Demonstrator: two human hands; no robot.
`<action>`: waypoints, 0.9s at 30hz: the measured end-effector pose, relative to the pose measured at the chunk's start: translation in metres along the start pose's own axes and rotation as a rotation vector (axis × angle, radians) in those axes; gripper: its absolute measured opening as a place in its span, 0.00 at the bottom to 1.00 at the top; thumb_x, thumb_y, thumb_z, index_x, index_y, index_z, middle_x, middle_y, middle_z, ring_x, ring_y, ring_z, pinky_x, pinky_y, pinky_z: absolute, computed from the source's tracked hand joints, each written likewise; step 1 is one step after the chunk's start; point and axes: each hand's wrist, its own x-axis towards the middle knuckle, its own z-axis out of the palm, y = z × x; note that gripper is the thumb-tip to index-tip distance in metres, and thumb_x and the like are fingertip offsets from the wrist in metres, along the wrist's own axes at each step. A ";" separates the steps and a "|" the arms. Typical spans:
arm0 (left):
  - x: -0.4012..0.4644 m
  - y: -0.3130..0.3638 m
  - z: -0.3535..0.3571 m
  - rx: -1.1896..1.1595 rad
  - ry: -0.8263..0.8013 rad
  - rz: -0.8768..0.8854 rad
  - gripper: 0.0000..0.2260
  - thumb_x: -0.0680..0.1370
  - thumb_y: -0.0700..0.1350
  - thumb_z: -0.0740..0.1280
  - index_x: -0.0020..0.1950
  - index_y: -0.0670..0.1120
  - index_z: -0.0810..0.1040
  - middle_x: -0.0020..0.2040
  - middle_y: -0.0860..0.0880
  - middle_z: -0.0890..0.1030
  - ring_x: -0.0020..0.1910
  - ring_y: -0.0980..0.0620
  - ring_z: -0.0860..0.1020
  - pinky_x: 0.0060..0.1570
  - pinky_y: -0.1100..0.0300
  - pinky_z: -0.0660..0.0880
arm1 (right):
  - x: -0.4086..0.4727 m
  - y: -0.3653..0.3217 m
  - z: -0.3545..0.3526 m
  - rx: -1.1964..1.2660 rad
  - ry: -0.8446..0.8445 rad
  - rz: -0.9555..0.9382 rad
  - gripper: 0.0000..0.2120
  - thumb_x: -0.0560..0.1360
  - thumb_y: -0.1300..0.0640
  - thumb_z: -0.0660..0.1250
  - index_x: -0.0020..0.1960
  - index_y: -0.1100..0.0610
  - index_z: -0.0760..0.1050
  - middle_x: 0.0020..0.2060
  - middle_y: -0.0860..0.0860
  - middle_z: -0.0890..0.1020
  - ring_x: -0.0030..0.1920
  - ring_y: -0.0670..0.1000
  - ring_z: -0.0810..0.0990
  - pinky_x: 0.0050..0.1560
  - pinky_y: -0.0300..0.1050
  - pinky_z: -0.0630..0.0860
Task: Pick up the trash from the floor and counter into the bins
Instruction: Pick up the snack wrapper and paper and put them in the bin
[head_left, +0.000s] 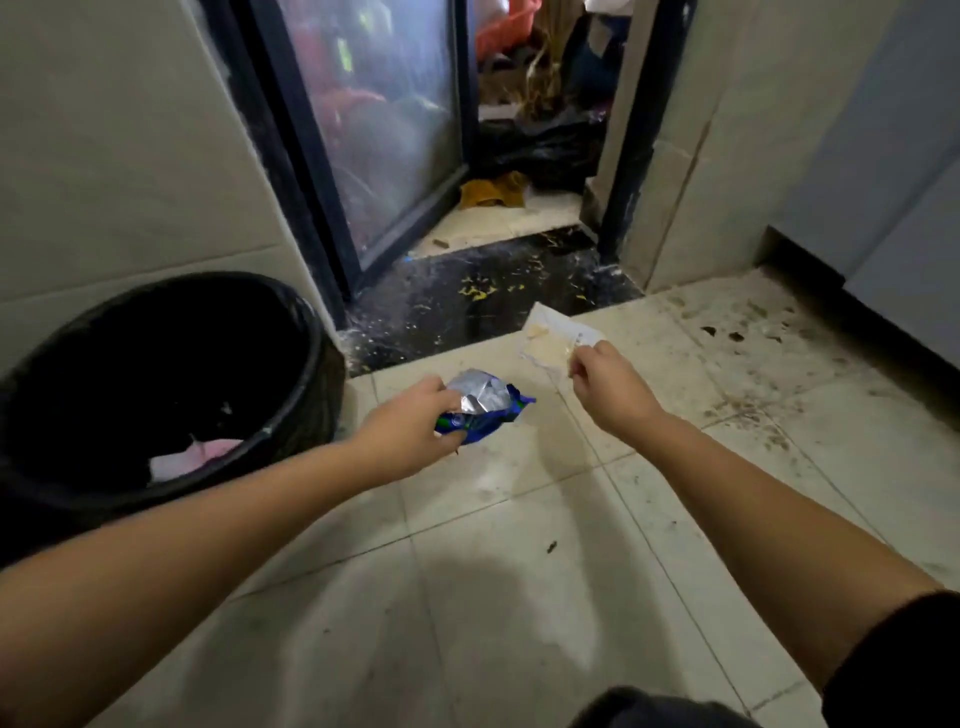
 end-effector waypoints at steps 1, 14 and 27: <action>-0.008 -0.018 -0.021 0.009 0.048 -0.003 0.11 0.74 0.47 0.68 0.55 0.46 0.78 0.51 0.45 0.73 0.49 0.46 0.76 0.53 0.50 0.76 | 0.004 -0.031 -0.007 -0.002 0.010 -0.057 0.08 0.78 0.61 0.59 0.54 0.60 0.75 0.56 0.60 0.75 0.53 0.60 0.75 0.52 0.50 0.74; -0.092 -0.229 -0.127 0.268 -0.012 -0.328 0.13 0.75 0.50 0.66 0.54 0.43 0.78 0.55 0.40 0.75 0.55 0.39 0.77 0.53 0.50 0.76 | 0.031 -0.311 0.025 -0.129 -0.140 -0.523 0.10 0.78 0.60 0.58 0.57 0.61 0.72 0.57 0.61 0.74 0.55 0.62 0.76 0.56 0.54 0.74; -0.048 -0.240 -0.071 0.364 -0.832 -0.380 0.25 0.76 0.51 0.68 0.69 0.40 0.70 0.67 0.42 0.75 0.62 0.40 0.76 0.60 0.50 0.74 | 0.041 -0.341 0.138 -0.530 -0.897 -0.226 0.16 0.74 0.63 0.65 0.62 0.60 0.71 0.53 0.61 0.77 0.53 0.61 0.79 0.56 0.51 0.77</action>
